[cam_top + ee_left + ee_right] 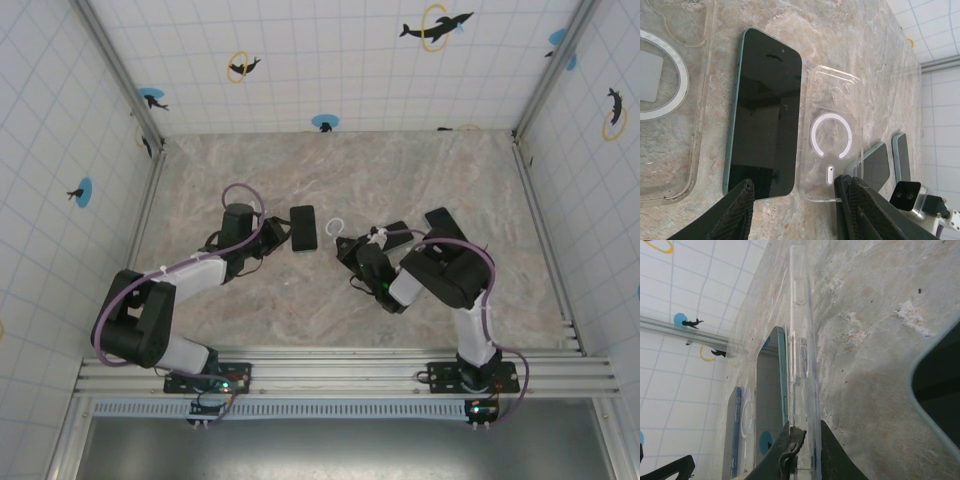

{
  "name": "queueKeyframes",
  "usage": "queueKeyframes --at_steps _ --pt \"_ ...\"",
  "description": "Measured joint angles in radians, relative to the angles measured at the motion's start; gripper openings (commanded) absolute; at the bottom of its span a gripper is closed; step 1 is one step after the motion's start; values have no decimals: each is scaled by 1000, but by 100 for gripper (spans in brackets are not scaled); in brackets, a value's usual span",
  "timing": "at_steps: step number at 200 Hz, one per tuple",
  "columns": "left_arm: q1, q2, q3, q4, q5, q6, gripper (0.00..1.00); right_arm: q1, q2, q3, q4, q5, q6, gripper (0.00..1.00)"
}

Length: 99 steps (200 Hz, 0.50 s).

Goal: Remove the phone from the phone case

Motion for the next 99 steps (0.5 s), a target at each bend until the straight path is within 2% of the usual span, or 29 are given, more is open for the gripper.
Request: queueKeyframes --at_steps 54,99 --pt "0 0 0 0 7 16 53 -6 26 48 -3 -79 -13 21" --pt "1 0 1 -1 19 26 55 -17 19 48 -32 -100 -48 36"
